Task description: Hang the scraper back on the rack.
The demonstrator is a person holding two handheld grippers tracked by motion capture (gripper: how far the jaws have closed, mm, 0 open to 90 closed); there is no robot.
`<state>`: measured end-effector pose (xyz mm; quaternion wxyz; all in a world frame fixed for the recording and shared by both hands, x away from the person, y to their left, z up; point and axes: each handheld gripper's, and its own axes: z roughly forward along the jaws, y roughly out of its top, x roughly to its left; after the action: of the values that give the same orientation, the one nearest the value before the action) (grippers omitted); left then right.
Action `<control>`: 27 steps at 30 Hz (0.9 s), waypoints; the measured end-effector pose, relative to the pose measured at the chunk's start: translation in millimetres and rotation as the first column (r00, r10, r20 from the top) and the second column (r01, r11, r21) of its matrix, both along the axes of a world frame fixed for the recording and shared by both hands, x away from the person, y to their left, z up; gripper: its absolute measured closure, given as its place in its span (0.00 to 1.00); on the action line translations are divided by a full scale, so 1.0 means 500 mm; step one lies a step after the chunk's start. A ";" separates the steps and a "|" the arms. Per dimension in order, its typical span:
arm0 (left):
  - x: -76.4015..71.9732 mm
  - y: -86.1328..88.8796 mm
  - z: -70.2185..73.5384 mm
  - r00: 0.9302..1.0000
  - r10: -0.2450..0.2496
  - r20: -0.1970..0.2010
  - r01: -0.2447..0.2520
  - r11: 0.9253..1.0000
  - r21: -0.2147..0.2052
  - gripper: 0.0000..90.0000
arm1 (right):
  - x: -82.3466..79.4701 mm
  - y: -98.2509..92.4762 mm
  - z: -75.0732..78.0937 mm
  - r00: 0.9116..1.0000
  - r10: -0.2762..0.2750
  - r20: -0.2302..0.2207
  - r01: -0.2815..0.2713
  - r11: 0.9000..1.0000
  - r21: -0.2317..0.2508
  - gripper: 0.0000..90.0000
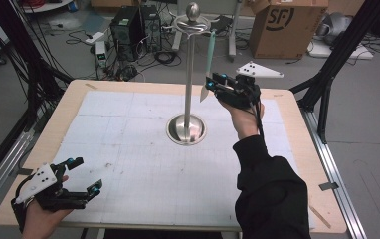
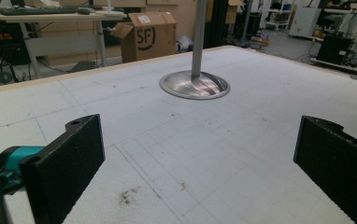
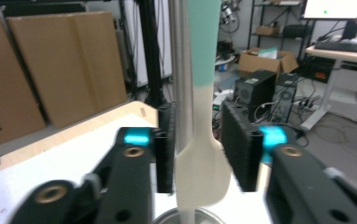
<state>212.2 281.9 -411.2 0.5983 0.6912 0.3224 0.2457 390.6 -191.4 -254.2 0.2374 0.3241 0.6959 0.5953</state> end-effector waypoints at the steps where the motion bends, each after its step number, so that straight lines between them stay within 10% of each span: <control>1: 0.001 0.000 0.000 1.000 -0.001 -0.001 0.001 1.000 -0.002 0.03 | -0.003 -0.003 -0.002 1.000 -0.010 0.001 0.010 1.000 0.008 0.63; 8: 0.005 -0.005 -0.001 1.000 -0.009 0.000 0.009 1.000 -0.008 0.03 | -0.033 -0.023 -0.014 0.999 -0.050 0.017 0.050 0.998 0.024 0.46; 21: 0.014 -0.008 0.000 1.000 -0.009 0.005 0.009 1.000 -0.023 0.03 | -0.098 -0.042 -0.059 0.999 0.044 0.014 -0.044 0.999 0.003 0.00; 27: 0.018 -0.008 0.001 1.000 -0.010 0.008 0.010 0.999 -0.039 0.03 | -0.141 -0.048 -0.088 0.996 0.079 0.039 -0.079 0.997 -0.003 0.00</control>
<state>221.2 278.0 -410.6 0.6142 0.6799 0.3213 0.2392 320.2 -215.5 -298.1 0.2277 0.2843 0.7038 0.6099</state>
